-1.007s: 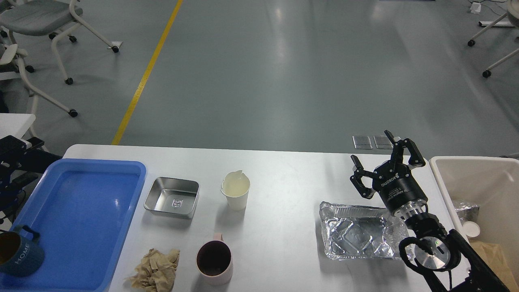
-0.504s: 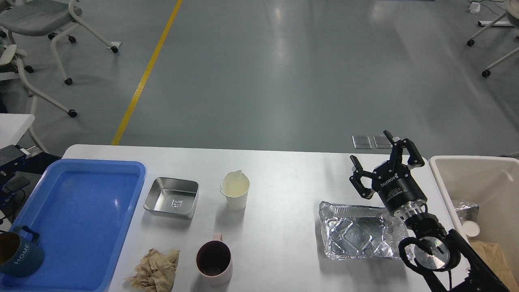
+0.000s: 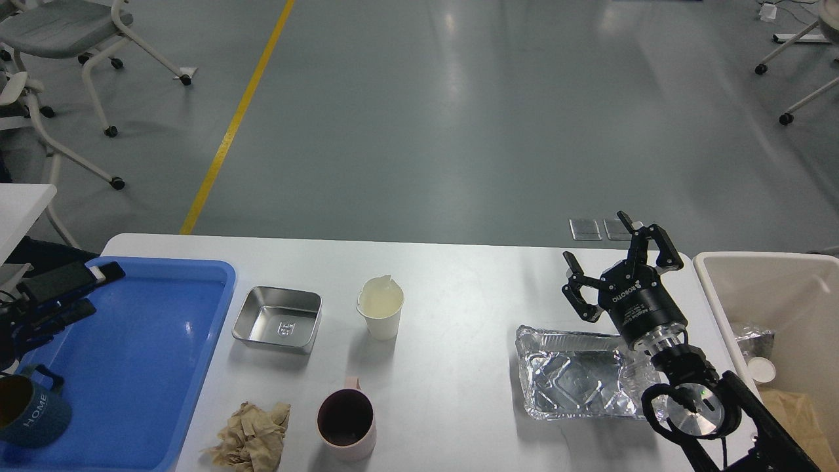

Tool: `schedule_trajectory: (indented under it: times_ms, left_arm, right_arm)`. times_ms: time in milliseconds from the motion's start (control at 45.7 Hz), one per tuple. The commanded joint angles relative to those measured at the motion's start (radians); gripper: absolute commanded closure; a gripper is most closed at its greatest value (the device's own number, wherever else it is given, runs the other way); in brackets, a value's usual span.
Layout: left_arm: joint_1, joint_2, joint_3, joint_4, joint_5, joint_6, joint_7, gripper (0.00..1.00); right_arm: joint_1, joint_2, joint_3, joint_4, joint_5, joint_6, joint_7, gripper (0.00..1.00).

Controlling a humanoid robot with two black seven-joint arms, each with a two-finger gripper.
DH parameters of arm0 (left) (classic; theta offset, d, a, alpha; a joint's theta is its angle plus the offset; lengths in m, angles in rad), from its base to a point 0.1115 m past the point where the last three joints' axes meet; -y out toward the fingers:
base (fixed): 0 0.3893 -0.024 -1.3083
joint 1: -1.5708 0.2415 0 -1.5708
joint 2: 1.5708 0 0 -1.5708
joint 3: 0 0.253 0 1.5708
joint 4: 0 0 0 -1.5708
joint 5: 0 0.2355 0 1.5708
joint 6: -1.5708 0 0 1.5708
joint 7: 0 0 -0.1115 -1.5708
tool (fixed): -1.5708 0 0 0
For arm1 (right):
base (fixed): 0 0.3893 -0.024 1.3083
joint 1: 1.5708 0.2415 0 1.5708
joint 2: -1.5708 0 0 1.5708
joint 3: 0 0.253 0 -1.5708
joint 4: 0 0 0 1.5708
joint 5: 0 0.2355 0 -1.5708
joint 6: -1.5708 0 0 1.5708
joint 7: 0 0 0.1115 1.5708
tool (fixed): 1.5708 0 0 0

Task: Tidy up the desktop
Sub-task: 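Move the left gripper back and down beside the blue tray, then reach the left gripper to the pink mug and grasp its rim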

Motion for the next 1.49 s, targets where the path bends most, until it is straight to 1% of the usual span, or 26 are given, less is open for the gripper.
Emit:
schedule_trajectory:
  times_ms: [0, 131, 197, 307, 328, 438, 526, 635, 766, 832, 942, 1226, 1467]
  left_arm:
    - [-0.089, -0.026, 0.088, 0.004, 0.068, -0.020, 0.001, 0.04]
    - [-0.207, -0.066, 0.199, 0.011, 0.111, -0.026, 0.006, 0.04]
    - [-0.272, -0.101, 0.267, 0.025, 0.146, -0.023, 0.018, 0.04]
    - [-0.379, -0.157, 0.397, 0.043, 0.186, -0.025, 0.064, 0.04]
    - [-0.431, -0.172, 0.463, 0.051, 0.203, -0.025, 0.076, 0.04]
    - [-0.543, -0.213, 0.603, 0.071, 0.231, -0.022, 0.078, 0.04]
    - [-0.608, -0.262, 0.683, 0.094, 0.240, -0.020, 0.078, 0.05]
    - [-0.628, -0.315, 0.735, 0.102, 0.295, -0.017, 0.075, 0.07]
    - [-0.623, -0.403, 0.741, 0.102, 0.374, -0.016, 0.076, 0.09]
    - [-0.620, -0.423, 0.747, 0.102, 0.377, -0.017, 0.076, 0.09]
    - [-0.625, -0.425, 0.790, 0.102, 0.380, -0.016, 0.075, 0.10]
    - [-0.611, -0.424, 0.836, 0.102, 0.430, -0.014, 0.075, 0.10]
    - [-0.608, -0.434, 0.835, 0.102, 0.476, -0.011, 0.075, 0.17]
  right_arm:
    - [-0.003, 0.000, -0.001, 0.000, 0.000, 0.002, 0.000, 0.00]
    - [-0.005, -0.003, -0.001, 0.000, 0.000, 0.002, 0.000, 0.00]
    - [-0.005, -0.003, -0.001, 0.000, 0.000, 0.002, 0.000, 0.00]
    - [-0.006, -0.003, -0.001, 0.000, 0.000, 0.000, 0.000, 0.00]
    - [-0.006, -0.001, -0.001, 0.000, 0.000, 0.002, 0.000, 0.00]
    - [-0.006, -0.001, -0.001, 0.000, 0.000, 0.002, 0.000, 0.00]
    - [-0.006, -0.003, -0.001, 0.000, -0.002, 0.002, 0.000, 0.00]
    - [-0.006, -0.004, -0.001, 0.000, -0.002, 0.000, 0.000, 0.00]
    - [-0.006, -0.003, -0.001, 0.000, -0.005, 0.000, 0.000, 0.00]
    - [-0.006, -0.001, -0.001, 0.000, -0.011, 0.002, 0.000, 0.00]
    - [-0.006, -0.001, -0.001, 0.000, -0.011, 0.002, 0.000, 0.00]
    - [-0.003, 0.002, -0.001, 0.000, -0.019, 0.000, 0.000, 0.00]
    - [-0.006, 0.002, 0.000, 0.000, -0.019, 0.000, 0.001, 0.00]
